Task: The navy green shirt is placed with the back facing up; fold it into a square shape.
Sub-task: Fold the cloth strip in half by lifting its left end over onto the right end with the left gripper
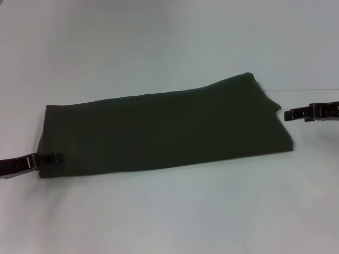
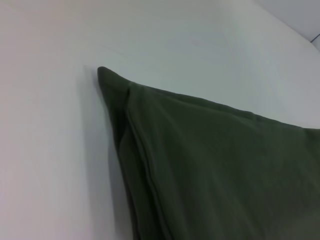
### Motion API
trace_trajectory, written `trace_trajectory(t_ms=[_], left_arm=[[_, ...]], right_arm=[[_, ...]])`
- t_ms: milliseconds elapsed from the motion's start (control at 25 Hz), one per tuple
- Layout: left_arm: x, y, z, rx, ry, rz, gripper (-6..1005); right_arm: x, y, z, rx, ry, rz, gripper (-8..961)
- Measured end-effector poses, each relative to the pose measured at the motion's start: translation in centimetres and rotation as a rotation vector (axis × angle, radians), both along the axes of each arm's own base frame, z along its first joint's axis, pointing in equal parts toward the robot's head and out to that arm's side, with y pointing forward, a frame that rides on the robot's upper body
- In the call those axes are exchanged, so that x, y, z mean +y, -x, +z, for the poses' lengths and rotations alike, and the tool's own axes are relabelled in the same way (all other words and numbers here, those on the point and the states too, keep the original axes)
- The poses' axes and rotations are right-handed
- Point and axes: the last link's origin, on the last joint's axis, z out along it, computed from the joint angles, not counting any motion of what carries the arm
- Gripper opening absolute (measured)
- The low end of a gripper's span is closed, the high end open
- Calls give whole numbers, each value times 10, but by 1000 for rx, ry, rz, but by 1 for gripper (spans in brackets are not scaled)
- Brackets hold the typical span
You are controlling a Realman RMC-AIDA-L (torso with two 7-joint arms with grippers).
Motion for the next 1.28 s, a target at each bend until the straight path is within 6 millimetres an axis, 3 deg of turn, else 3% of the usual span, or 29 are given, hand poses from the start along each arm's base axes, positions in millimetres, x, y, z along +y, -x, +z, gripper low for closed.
trace_trajectory(t_ms=[320, 800, 1280], left_arm=[[0, -1, -1, 0, 4, -3, 700], [2, -2, -1, 1, 4, -8, 672], [2, -3, -4, 9, 18, -14, 645]], right_arm=[[8, -4, -19, -116, 10, -26, 718], [6, -12, -43, -144, 0, -44, 717], [5, -9, -31, -112, 17, -44, 716]])
